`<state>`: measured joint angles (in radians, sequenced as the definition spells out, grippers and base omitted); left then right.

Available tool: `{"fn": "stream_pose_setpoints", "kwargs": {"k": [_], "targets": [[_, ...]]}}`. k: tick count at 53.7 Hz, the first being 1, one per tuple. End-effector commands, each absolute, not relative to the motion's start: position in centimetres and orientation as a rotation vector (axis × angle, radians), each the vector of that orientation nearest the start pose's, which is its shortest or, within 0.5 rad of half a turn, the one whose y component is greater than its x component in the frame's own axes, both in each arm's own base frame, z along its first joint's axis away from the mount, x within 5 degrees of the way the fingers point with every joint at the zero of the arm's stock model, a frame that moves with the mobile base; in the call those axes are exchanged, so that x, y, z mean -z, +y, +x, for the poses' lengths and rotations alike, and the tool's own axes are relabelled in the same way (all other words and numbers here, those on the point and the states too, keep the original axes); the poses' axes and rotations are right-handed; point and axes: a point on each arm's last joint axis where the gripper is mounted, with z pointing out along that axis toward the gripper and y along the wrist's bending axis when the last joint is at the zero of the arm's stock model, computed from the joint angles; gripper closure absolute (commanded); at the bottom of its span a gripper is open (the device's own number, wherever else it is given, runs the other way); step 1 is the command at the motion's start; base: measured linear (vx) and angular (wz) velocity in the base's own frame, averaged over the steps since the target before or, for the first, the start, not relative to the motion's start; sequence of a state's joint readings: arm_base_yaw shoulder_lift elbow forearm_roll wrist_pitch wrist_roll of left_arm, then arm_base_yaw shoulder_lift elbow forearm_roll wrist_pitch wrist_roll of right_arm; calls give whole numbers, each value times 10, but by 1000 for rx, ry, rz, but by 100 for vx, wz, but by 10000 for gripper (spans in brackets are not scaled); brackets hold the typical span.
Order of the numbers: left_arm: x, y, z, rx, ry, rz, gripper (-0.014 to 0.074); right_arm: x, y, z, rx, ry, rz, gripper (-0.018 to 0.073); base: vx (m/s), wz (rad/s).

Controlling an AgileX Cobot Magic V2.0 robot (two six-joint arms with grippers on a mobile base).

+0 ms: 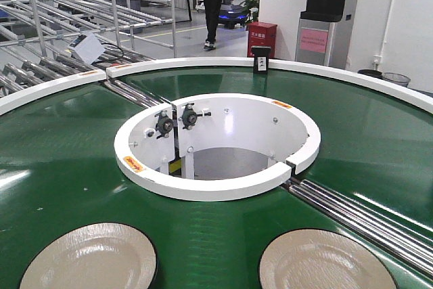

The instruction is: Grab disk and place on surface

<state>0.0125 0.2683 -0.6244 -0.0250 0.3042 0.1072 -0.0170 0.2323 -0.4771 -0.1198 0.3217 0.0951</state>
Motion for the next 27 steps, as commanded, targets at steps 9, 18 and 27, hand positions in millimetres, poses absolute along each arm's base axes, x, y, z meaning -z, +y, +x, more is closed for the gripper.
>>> {"fn": "stream_pose_setpoints", "kwargs": {"k": [9, 18, 27], "targets": [[-359, 0, 99, -75, 1633, 76, 563, -326, -6, 90, 79, 1713, 20, 555, 0, 0], [-337, 0, 126, -67, 1782, 80, 431, -315, -6, 112, 79, 1823, 18, 493, 0, 0], [-320, 0, 145, -54, 1889, 77, 192, -303, -7, 130, 79, 1920, 16, 335, 0, 0]]}}
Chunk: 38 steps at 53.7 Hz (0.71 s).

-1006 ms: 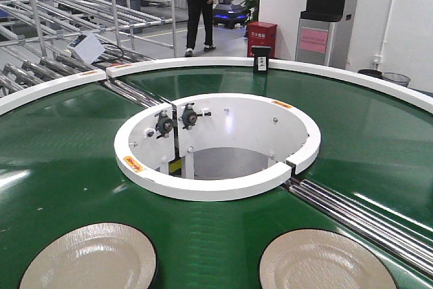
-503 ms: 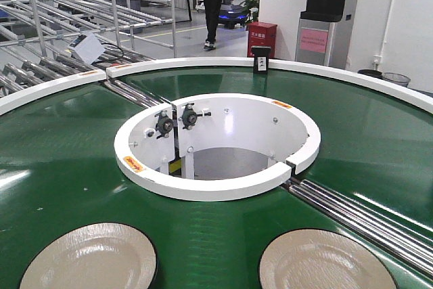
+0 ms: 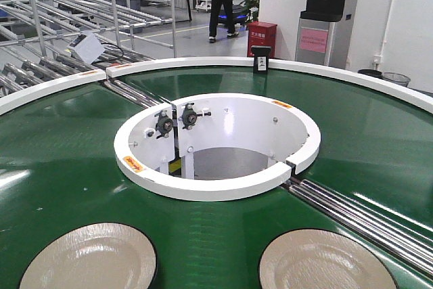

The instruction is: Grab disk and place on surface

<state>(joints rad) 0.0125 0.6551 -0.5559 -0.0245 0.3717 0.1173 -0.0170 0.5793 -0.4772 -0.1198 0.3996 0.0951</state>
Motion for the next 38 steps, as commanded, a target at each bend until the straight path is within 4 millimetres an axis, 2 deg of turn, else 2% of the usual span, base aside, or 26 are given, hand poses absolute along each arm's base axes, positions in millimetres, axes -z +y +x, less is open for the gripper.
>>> {"fn": "stream_pose_setpoints", "kwargs": {"k": [1, 5, 9, 18, 29, 38], "targets": [[-319, 0, 147, -54, 1897, 78, 174, -302, -7, 131, 79, 1927, 16, 318, 0, 0], [-313, 0, 155, -52, 1937, 79, 85, -297, -7, 138, 79, 1965, 15, 213, 0, 0], [-308, 1, 162, -51, 1966, 80, 43, -293, -7, 143, 78, 1995, 15, 120, 0, 0], [-289, 0, 181, -15, 2072, 44, 43, -282, -7, 154, 78, 2068, 14, -7, 0, 0], [-280, -1, 215, 149, 2134, -210, 61, -272, -6, 164, 28, 2129, 74, -18, 0, 0], [-282, 14, 261, 137, 2276, -307, 89, -266, -4, 168, -59, 2175, 161, -18, 0, 0]]}}
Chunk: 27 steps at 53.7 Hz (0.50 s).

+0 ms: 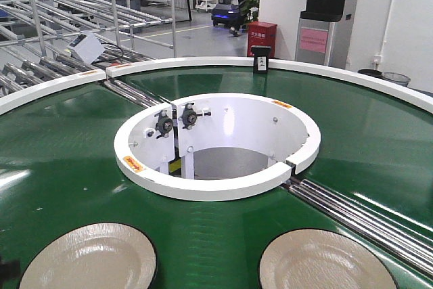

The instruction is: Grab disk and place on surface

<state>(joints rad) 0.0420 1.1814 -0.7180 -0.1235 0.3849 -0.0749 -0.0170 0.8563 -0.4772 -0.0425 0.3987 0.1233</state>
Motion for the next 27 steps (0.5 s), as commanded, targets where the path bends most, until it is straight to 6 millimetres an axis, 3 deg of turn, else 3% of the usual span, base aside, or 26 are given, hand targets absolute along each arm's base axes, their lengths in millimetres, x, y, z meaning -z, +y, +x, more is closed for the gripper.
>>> {"fn": "stream_pose_setpoints", "kwargs": {"k": [1, 11, 20, 27], "targets": [[-279, 17, 265, 133, 2311, -321, 94, -265, -3, 168, -73, 2181, 174, -18, 0, 0], [-270, 42, 312, 149, 2467, -361, 124, -259, -1, 168, -117, 2233, 219, -18, 0, 0], [-254, 58, 340, 366, 2447, -361, 128, -259, -1, 168, -117, 2236, 218, -18, 0, 0], [-230, 65, 353, 526, 2429, -297, 128, -259, -1, 168, -117, 2236, 218, -18, 0, 0]]}}
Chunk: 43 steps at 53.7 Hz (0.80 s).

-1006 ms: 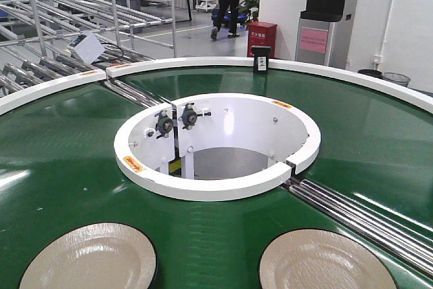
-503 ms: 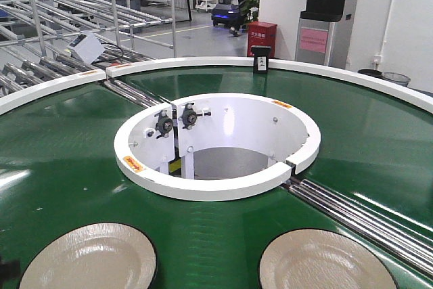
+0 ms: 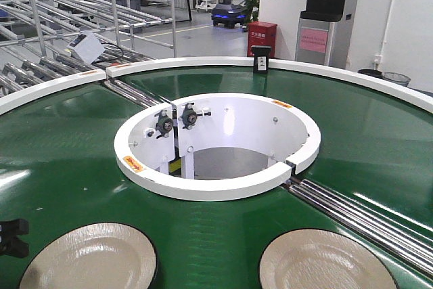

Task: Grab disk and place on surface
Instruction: 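Move the left gripper down to the rim of the nearer plate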

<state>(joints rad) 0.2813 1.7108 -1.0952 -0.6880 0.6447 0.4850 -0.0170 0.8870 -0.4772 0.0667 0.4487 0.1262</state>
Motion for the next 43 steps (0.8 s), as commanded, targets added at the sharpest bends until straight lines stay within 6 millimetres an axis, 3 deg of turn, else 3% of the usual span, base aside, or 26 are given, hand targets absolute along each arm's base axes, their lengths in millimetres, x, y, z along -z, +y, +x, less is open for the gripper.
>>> {"fn": "stream_pose_setpoints", "kwargs": {"k": [1, 17, 23, 35, 43], "targets": [[-226, 64, 354, 547, 2433, -280, 128, -259, -1, 168, -117, 2237, 218, -18, 0, 0], [-178, 49, 361, 773, 2549, -103, 128, -259, -1, 168, -119, 2237, 220, -18, 0, 0], [-169, 41, 361, 829, 2579, -31, 128, -259, -1, 168, -118, 2234, 219, -18, 0, 0], [-175, 29, 364, 996, 2472, 8, 150, -263, -2, 171, -105, 2188, 202, -18, 0, 0], [-181, 24, 366, 1082, 2393, 8, 257, -265, -2, 173, -104, 2153, 199, -17, 0, 0]]}}
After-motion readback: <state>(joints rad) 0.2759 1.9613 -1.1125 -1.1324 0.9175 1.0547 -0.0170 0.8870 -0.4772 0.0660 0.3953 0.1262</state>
